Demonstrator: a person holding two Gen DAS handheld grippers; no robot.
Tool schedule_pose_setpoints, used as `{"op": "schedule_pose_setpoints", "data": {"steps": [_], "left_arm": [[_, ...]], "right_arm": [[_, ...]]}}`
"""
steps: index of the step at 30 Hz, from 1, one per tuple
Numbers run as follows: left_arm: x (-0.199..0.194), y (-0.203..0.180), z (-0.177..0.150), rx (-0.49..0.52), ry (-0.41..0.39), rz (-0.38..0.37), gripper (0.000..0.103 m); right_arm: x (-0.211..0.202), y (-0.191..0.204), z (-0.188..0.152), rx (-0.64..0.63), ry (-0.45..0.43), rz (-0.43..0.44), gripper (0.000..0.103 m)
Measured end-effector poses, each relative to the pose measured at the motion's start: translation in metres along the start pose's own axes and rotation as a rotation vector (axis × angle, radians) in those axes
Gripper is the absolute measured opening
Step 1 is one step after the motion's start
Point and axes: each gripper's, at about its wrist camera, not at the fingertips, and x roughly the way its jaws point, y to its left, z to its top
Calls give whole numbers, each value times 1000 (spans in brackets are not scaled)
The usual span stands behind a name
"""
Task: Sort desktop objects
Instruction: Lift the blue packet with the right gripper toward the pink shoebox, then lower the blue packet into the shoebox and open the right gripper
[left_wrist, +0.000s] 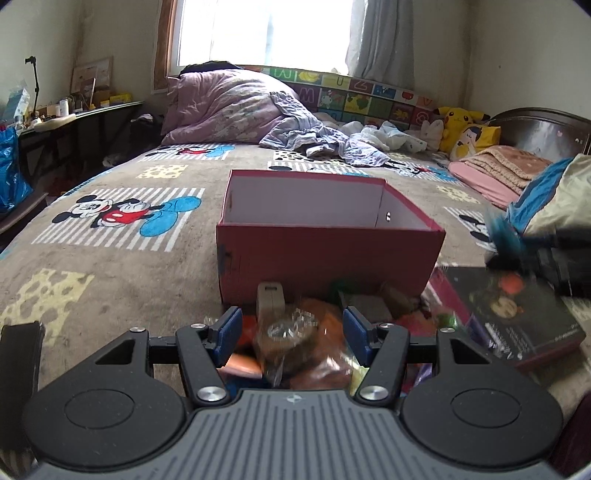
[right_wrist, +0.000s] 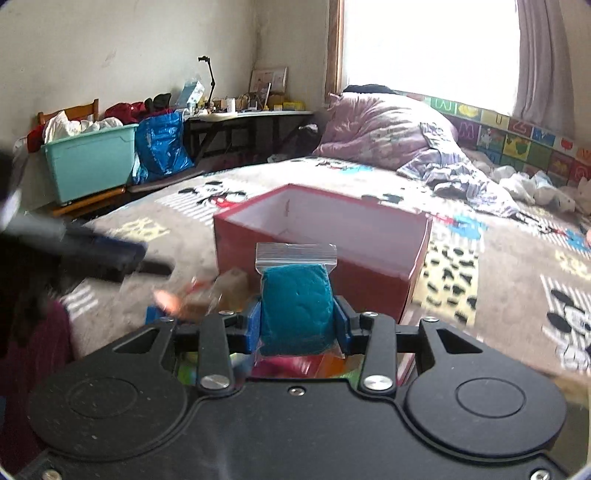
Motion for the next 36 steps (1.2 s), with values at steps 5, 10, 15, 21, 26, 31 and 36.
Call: {"op": "schedule_pose_setpoints", "data": {"steps": [5,10,15,21,26,31,36], "left_arm": [[-6,-3,-15,2,-26,-4,59],[-13,-12,-26,38,-67,-12,59],[-14,-22,-39,34,-69,-56,59],[-12,-34,-59,74,-73,-103,59],[-14,-40,-64,101,-91,-120,59],[-9,-34,-65,77,-83,-124,59],[-1,-25,-66,49,-68,-127,59]], "right_arm": [[20,-7,24,-14,-3,0,39],[49,-18,45,0,22,2,39],[81,-28,61,22,69,2,39],[118,-34,71,19,134,-3,39],[150,-43,73,42,205,5,39],[181,-48,74,69,285,5,39],[204,-47,74,60,358,9,39]]}}
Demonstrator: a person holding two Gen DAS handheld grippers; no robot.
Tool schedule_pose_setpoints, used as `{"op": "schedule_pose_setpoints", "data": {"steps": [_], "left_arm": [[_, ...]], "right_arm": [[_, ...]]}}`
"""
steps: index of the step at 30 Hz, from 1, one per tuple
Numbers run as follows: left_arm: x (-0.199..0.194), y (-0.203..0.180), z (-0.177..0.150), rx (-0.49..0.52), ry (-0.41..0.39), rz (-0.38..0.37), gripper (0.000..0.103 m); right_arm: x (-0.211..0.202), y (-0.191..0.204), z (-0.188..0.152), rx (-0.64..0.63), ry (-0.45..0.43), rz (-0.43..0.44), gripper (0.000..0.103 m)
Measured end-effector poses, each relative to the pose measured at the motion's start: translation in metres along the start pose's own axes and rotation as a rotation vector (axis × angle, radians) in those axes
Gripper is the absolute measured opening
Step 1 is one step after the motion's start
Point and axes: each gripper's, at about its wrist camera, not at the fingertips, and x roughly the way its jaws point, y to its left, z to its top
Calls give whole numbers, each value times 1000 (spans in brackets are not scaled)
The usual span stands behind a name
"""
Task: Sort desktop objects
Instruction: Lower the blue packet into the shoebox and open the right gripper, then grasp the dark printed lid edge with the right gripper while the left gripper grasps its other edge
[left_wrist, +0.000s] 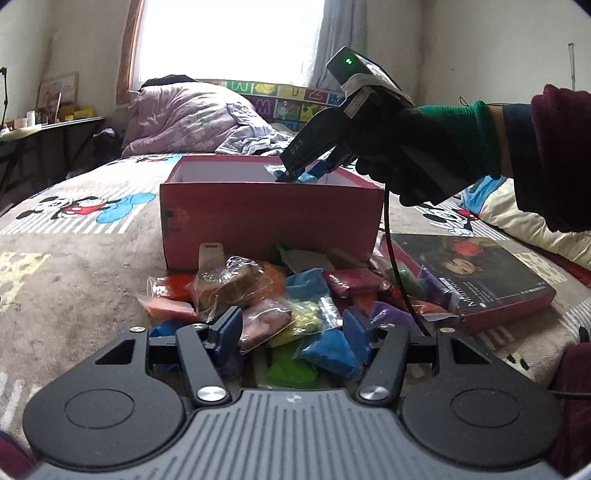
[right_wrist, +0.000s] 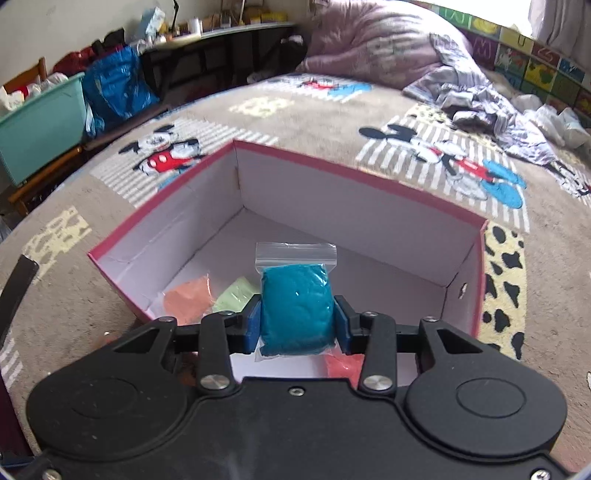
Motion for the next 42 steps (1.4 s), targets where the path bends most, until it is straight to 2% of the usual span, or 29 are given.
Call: {"op": "schedule_pose_setpoints", "data": {"steps": [7,17,21,23,25,34,42], "left_arm": [[1,6,1,-31,-1,-27,59],[-6,13,8,-60,-29,-24,59],[-7,14,9,-62,-25,-15,59],[-6,14,9,-64,-20,-14,59],[-6,13,10,-62,-20,-13,59],[-5,12,9,-48,-13,0,59],[-5,7,7,-16,-6,16,59]], "right_arm": [[26,2,5,4,95,4,39],[49,3,12,13,190,-21,40],[51,2,13,24,204,-24,44],[51,1,13,35,203,-27,51],[50,1,13,45,198,-24,54],[40,1,11,51,153,-42,57],[5,-8,5,105,46,-47,58]]}}
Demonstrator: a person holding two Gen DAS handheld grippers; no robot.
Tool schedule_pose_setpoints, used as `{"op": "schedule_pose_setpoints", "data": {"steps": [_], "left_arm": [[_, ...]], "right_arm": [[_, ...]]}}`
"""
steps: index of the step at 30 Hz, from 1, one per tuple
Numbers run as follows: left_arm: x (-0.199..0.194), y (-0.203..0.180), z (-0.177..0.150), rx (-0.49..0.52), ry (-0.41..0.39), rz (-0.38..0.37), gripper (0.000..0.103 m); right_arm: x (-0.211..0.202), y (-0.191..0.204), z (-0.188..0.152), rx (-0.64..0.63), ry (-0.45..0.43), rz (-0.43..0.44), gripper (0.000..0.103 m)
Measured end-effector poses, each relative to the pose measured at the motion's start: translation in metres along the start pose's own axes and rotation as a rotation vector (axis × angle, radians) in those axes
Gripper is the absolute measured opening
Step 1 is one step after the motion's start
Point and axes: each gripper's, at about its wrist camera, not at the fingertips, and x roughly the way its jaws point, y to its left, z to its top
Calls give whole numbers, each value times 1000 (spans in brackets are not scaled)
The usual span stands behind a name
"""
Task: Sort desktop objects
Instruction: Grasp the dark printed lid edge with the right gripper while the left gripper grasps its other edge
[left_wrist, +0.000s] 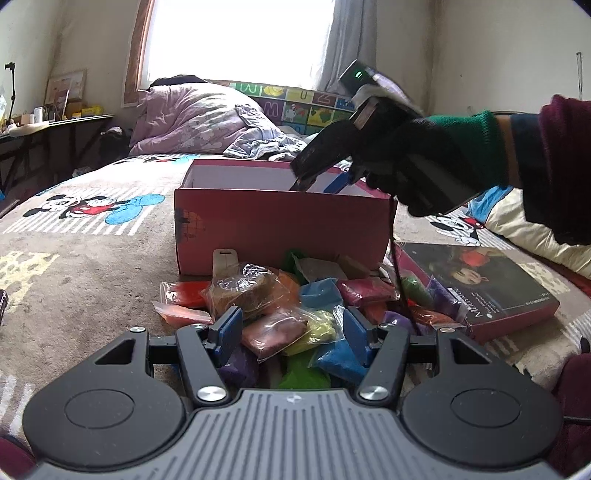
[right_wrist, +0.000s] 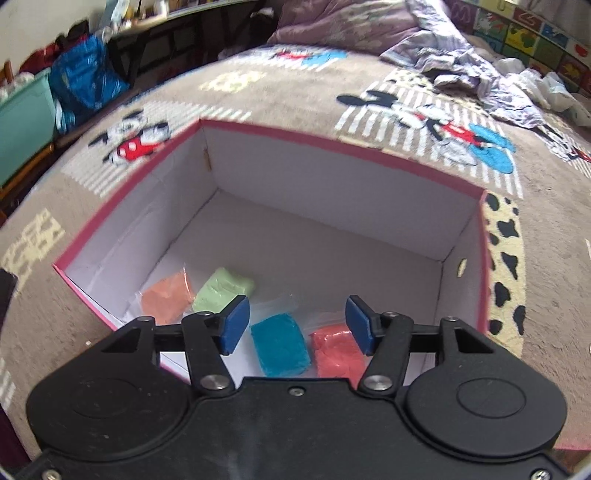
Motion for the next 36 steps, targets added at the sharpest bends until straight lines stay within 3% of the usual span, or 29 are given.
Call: {"op": "schedule_pose_setpoints", "data": {"steps": [10,22,36], "left_arm": [[3,-8,0,28,22,11,59],[17,-30,6,71,74,-24,59],[54,-94,33,147,129,-179,59]], "right_arm": [[-69,-20,-29,89,-133,34,65],[-133,-76,-108,305,-218,26,81],[-164,-155,-220,564,-242,-76,85]]}}
